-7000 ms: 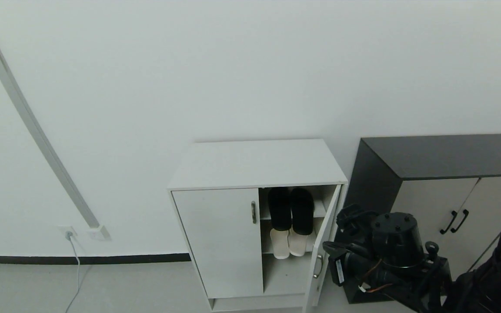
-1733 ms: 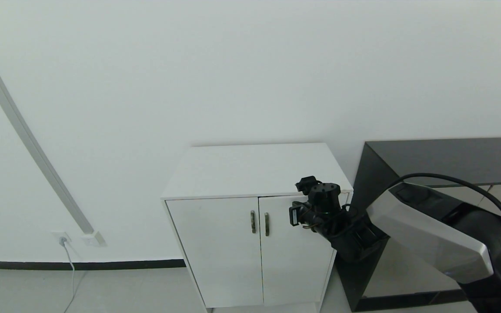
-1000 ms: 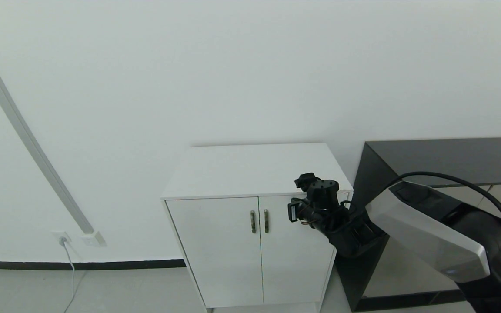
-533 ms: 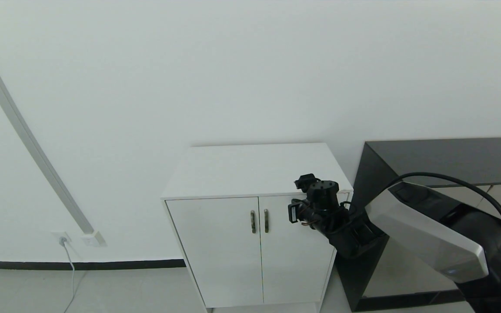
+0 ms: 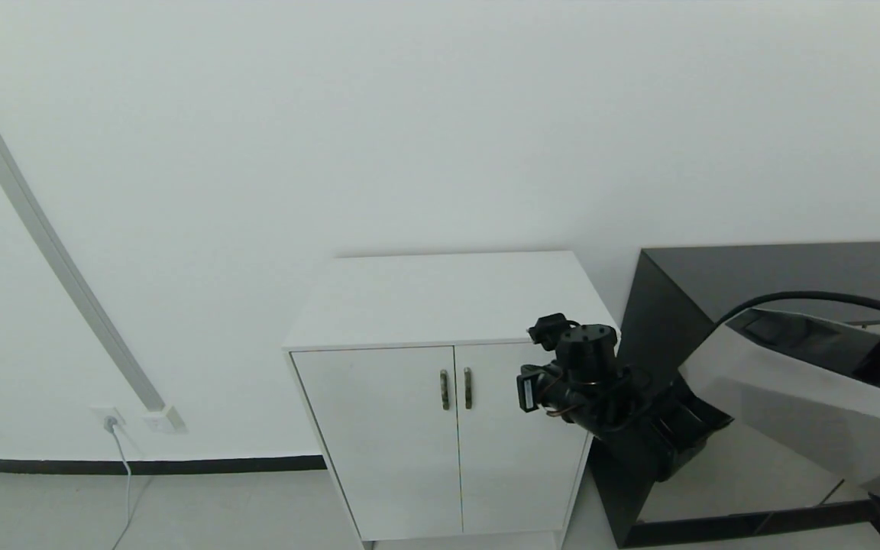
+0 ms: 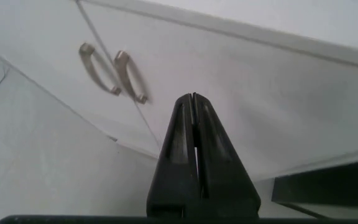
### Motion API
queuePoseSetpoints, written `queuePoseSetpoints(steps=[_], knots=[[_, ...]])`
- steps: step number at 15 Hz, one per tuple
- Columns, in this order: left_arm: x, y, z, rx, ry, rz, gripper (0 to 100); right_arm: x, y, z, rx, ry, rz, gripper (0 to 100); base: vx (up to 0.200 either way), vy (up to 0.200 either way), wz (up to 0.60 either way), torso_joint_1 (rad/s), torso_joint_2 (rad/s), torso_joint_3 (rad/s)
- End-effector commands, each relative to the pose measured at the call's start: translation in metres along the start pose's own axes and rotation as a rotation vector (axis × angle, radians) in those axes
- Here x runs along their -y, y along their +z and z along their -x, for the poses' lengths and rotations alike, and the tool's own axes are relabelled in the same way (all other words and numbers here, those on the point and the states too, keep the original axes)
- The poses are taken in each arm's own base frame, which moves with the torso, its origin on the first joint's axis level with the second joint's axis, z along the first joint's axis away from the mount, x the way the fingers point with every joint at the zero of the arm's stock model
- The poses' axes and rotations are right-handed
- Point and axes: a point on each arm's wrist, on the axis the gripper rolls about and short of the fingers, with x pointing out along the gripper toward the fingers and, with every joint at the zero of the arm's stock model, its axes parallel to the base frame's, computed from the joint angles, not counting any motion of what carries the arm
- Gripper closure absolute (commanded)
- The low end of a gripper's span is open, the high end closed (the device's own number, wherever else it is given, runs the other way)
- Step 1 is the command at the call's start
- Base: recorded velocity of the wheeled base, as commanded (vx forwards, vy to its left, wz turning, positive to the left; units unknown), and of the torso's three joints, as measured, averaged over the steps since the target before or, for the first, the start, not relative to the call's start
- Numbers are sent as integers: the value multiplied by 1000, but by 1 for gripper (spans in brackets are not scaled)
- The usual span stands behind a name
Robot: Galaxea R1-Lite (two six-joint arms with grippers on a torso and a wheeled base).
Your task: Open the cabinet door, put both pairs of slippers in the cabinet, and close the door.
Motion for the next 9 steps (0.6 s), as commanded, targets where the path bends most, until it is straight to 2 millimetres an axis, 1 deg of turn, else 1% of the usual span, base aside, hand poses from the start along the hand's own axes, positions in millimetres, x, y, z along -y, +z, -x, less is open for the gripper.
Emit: queuePoseSetpoints(steps=[1, 2, 4, 5, 7, 9], knots=[[0, 0, 0, -1, 1, 0, 100, 5, 25, 48, 43, 0, -7, 100, 0, 0, 0, 0, 0, 0], [0, 0, 0, -1, 1, 0, 100, 9, 29, 56, 53, -8, -11, 100, 0, 0, 0, 0, 0, 0], [0, 0, 0, -1, -1, 0, 100, 36, 33, 89, 76, -71, -34, 100, 0, 0, 0, 0, 0, 0], [0, 0, 0, -1, -1, 0, 100, 48, 32, 101, 86, -127, -43, 100, 0, 0, 0, 0, 0, 0], [0, 0, 0, -1, 1, 2, 100, 79, 39, 133, 126, -272, -71, 100, 0, 0, 0, 0, 0, 0], [0, 0, 0, -1, 1, 0, 100, 103, 41, 165, 145, -373, -93, 100, 0, 0, 0, 0, 0, 0]])
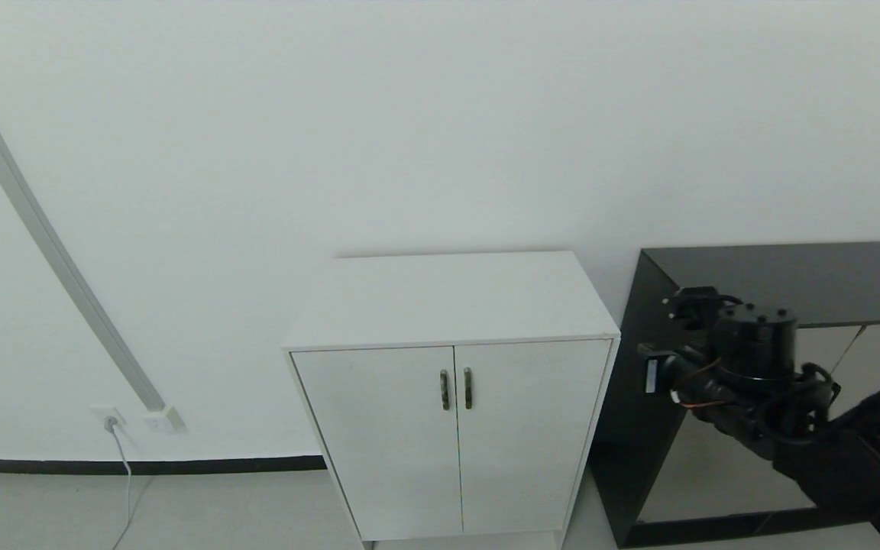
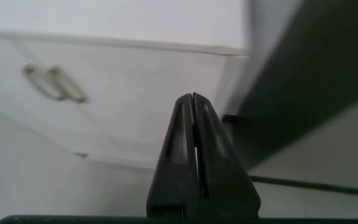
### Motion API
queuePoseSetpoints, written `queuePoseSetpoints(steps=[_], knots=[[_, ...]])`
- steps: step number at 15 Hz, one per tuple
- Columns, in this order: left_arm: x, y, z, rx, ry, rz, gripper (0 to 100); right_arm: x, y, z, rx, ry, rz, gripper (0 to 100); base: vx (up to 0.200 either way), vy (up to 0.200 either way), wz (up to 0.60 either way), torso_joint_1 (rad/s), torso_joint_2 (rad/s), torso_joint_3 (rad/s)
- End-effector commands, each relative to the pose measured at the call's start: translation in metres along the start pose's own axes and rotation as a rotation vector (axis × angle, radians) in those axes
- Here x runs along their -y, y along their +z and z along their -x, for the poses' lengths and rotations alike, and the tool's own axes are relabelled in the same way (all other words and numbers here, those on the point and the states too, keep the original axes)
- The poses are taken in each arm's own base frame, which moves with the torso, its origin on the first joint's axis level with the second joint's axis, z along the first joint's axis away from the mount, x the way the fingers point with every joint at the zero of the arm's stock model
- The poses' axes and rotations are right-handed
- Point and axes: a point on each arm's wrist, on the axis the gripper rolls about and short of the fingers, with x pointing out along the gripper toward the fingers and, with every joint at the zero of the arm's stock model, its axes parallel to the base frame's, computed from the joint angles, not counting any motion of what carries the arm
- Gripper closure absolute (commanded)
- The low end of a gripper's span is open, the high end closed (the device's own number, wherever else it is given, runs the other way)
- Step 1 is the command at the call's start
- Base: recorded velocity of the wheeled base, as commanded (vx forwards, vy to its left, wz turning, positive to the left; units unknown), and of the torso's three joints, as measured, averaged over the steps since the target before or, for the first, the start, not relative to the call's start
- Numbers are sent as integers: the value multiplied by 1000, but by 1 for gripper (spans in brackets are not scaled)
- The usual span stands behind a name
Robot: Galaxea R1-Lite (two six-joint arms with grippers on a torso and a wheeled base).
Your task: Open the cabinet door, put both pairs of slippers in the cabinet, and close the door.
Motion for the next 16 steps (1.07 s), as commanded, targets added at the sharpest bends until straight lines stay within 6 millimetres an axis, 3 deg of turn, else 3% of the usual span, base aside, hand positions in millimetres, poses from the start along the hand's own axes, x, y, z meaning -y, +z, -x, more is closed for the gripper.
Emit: queuePoseSetpoints(steps=[1, 3, 4, 5, 6, 9, 11, 16], knots=[[0, 0, 0, -2, 0, -1, 100, 47, 16, 43, 59, -148, -40, 100, 0, 0, 0, 0, 0, 0], [0, 0, 0, -2, 0, -1, 100, 68, 12, 63, 52, -223, -54, 100, 0, 0, 0, 0, 0, 0], [0, 0, 0, -2, 0, -1, 100, 88, 2, 87, 34, -303, -68, 100, 0, 0, 0, 0, 0, 0], [0, 0, 0, -2, 0, -1, 100, 93, 0, 94, 33, -322, -73, 100, 0, 0, 0, 0, 0, 0], [0, 0, 0, -2, 0, -1, 100, 103, -11, 117, 18, -374, -85, 100, 0, 0, 0, 0, 0, 0], [0, 0, 0, -2, 0, -1, 100, 98, -34, 170, 28, -364, -49, 100, 0, 0, 0, 0, 0, 0], [0, 0, 0, -2, 0, 1, 100, 92, -37, 196, 46, -327, -22, 100, 0, 0, 0, 0, 0, 0], [0, 0, 0, -2, 0, -1, 100, 83, -71, 261, -9, -82, 7, 100, 0, 0, 0, 0, 0, 0]])
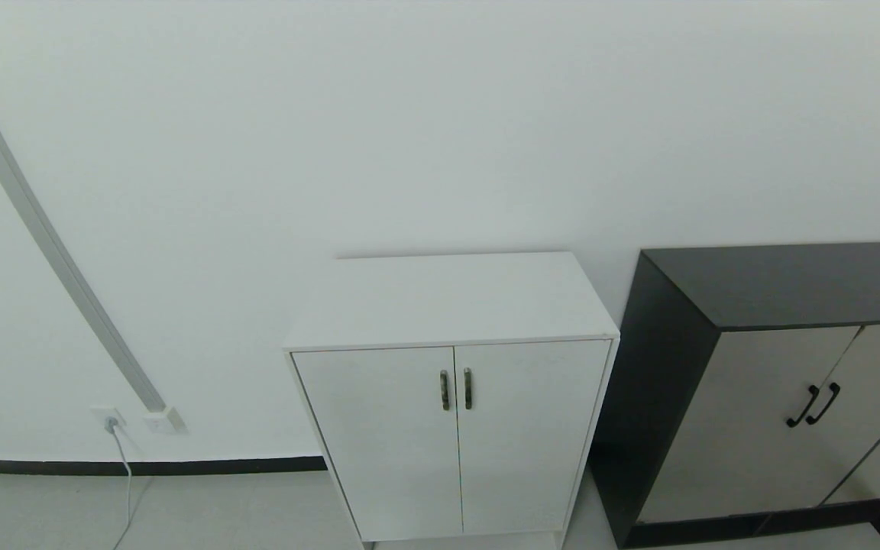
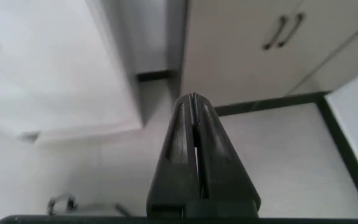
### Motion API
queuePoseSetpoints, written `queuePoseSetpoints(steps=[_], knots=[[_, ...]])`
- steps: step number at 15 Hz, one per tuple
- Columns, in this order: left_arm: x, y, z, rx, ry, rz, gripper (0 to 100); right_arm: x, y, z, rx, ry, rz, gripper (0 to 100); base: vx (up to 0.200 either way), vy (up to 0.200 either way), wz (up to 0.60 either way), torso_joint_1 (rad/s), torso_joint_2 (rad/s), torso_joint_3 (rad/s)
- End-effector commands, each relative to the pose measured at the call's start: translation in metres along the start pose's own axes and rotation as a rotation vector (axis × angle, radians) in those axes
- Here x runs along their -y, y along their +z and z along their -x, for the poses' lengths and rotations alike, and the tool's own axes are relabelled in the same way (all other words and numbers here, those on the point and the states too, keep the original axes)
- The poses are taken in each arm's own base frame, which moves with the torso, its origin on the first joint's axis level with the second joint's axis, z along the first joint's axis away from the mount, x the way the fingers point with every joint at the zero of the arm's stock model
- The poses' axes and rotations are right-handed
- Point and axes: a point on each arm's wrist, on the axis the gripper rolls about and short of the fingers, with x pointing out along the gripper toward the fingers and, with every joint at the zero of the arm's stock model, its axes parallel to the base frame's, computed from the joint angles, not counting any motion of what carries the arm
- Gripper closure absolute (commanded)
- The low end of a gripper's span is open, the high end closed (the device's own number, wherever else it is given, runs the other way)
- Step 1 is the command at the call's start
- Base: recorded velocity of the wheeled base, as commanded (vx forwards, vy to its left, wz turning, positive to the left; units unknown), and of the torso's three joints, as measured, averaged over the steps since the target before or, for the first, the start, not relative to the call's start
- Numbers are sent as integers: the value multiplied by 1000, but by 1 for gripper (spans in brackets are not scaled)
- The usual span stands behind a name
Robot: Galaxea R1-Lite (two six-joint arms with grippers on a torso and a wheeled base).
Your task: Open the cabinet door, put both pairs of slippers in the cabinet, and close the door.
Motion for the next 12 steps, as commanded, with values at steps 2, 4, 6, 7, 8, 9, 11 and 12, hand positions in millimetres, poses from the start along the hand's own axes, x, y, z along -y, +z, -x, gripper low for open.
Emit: queuePoseSetpoints(steps=[2, 4, 6, 7, 8, 9, 11, 12], knots=[[0, 0, 0, -1, 0, 0, 100, 7, -32, 50, 90, 153, 3, 100, 0, 0, 0, 0, 0, 0], [0, 0, 0, -1, 0, 0, 100, 10, -47, 61, 100, 182, 5, 100, 0, 0, 0, 0, 0, 0], [0, 0, 0, -1, 0, 0, 100, 10, -54, 65, 111, 220, 14, 100, 0, 0, 0, 0, 0, 0], [0, 0, 0, -1, 0, 0, 100, 10, -56, 67, 129, 240, 19, 100, 0, 0, 0, 0, 0, 0], [0, 0, 0, -1, -1, 0, 100, 10, -60, 68, 157, 280, 52, 100, 0, 0, 0, 0, 0, 0], [0, 0, 0, -1, 0, 0, 100, 10, -61, 69, 180, 294, 61, 100, 0, 0, 0, 0, 0, 0], [0, 0, 0, -1, 0, 0, 100, 11, -61, 71, 198, 255, 49, 100, 0, 0, 0, 0, 0, 0], [0, 0, 0, -1, 0, 0, 100, 10, -62, 72, 212, 211, 36, 100, 0, 0, 0, 0, 0, 0]])
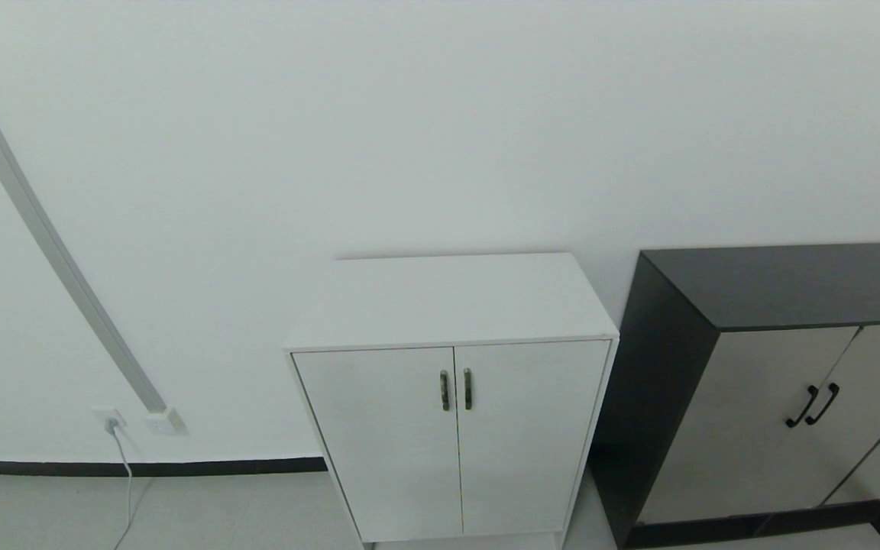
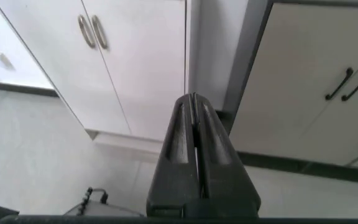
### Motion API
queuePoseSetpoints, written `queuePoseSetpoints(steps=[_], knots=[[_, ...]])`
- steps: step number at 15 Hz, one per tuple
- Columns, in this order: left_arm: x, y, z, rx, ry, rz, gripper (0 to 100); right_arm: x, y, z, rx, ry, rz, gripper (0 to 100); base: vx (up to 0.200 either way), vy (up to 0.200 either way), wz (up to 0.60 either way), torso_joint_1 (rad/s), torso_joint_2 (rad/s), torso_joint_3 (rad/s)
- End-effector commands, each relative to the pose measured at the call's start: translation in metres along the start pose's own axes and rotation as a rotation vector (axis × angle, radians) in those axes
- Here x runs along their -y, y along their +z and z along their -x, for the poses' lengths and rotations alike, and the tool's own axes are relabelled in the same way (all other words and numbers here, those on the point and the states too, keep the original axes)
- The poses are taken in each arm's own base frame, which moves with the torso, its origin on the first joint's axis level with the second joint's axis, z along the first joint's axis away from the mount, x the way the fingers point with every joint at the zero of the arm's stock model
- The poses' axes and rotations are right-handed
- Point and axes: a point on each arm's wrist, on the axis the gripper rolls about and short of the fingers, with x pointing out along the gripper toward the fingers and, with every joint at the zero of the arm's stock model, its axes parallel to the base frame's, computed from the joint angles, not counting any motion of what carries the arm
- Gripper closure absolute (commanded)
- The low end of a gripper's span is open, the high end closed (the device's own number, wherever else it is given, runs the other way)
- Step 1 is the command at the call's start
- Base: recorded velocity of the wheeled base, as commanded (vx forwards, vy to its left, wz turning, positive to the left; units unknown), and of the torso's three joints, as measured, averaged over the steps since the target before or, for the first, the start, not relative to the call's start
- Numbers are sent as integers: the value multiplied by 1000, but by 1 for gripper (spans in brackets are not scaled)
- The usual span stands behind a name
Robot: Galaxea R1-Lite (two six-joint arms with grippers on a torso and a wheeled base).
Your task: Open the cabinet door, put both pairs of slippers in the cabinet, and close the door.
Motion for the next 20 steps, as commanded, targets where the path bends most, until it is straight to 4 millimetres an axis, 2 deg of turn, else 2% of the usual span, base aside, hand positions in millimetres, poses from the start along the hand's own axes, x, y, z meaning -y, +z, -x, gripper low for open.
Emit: queuePoseSetpoints(steps=[1, 6, 9, 20], knots=[[0, 0, 0, -1, -1, 1, 100, -1, -2, 4, 57, -76, -10, 100, 0, 0, 0, 0, 0, 0], [0, 0, 0, -1, 0, 2, 100, -4, -6, 13, 184, -141, -30, 100, 0, 0, 0, 0, 0, 0], [0, 0, 0, -1, 2, 4, 100, -3, -5, 13, 199, -164, -102, 100, 0, 0, 0, 0, 0, 0], [0, 0, 0, -1, 5, -1, 100, -3, -5, 13, 197, -177, -97, 100, 0, 0, 0, 0, 0, 0]])
